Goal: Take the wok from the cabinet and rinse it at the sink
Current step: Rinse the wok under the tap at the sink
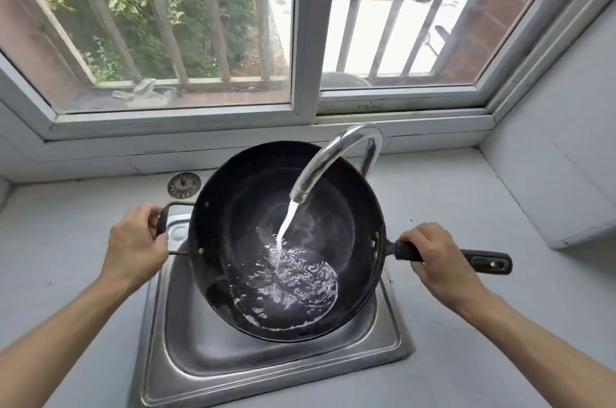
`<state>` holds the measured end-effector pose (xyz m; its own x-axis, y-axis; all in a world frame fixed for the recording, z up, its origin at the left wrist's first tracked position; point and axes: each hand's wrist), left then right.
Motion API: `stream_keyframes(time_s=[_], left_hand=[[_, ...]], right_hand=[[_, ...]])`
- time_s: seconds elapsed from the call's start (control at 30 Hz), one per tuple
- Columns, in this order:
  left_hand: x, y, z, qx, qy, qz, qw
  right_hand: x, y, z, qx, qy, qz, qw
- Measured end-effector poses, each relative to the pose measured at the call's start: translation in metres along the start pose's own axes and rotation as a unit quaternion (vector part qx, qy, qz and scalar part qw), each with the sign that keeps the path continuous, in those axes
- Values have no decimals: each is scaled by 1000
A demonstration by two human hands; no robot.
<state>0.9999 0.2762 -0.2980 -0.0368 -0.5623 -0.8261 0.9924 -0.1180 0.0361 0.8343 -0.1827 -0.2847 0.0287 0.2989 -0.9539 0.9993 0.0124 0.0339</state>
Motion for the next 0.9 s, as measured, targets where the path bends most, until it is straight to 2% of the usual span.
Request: stream_keyframes(time_s=[0.27,0.9], left_hand=[[16,3,-3,-13,-28,20,999],[-7,8,-32,-60,-67,71,993]], right_hand=[[-9,-3,-6,-7,-44,19,999],[34,27,-34,6,-15,48,999]])
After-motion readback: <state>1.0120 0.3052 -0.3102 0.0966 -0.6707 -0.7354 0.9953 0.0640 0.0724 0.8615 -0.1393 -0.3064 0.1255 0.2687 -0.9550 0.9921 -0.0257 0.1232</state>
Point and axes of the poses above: each hand's wrist, its own y-axis towards the middle knuckle, its own x-axis out of the palm, z = x × y, and after that the axes turned 7 degrees about -z, right-handed
